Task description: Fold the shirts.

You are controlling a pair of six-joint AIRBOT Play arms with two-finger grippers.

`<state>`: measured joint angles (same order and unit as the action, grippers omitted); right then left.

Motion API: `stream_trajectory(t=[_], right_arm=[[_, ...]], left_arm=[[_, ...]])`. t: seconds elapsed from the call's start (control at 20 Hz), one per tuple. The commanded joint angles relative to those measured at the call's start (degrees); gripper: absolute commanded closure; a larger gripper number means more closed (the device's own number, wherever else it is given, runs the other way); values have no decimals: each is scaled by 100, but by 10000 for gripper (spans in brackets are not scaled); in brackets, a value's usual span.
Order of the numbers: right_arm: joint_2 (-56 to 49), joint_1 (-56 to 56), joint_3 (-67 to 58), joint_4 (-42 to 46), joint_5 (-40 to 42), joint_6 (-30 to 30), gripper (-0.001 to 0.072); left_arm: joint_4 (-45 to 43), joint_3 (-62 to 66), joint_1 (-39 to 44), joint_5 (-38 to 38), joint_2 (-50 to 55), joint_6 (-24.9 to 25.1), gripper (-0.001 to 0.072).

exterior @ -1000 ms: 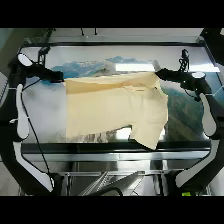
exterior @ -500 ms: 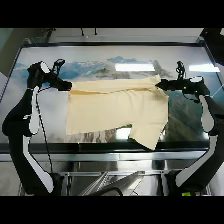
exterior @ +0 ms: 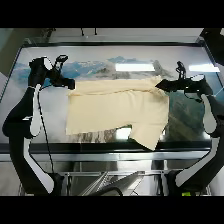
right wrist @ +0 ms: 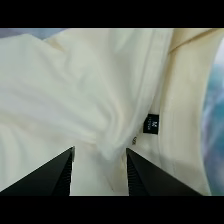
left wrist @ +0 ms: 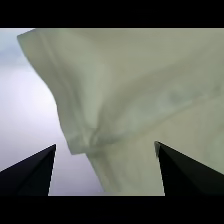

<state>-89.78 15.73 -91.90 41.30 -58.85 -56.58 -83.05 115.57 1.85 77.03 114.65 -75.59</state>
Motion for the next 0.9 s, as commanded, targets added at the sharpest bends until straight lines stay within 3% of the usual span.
stream_trajectory(t=[0.0, 0.15, 0.35, 0.55, 0.65, 0.7, 0.8, 0.85], right_arm=[[581, 345, 9, 756, -739, -914, 322], [1130, 691, 516, 852, -1552, -999, 332], [2114, 1132, 1895, 861, -1620, -1097, 349], [3095, 1641, 2940, 870, -1620, -1377, 349], [3644, 1956, 3458, 1167, -1620, -1788, 348], [3921, 2079, 3738, 1493, -1624, -2103, 346], [4389, 2166, 4306, 1998, -1617, -2430, 344], [4544, 2164, 4577, 2015, -1606, -2435, 343]], left_arm=[[-225, -804, -236, 380, -680, -804, 68], [732, -2603, -605, 474, -1508, -745, 71], [935, -5285, -625, -372, -2463, -501, 70], [2050, -6161, -601, -1172, -2579, 219, 72], [2490, -6168, -601, -1152, -2533, 581, 302], [2638, -6168, -599, -1080, -2529, 763, 358], [2769, -6168, -621, -903, -2531, 890, 363], [2763, -6168, -660, -804, -2531, 955, 591]])
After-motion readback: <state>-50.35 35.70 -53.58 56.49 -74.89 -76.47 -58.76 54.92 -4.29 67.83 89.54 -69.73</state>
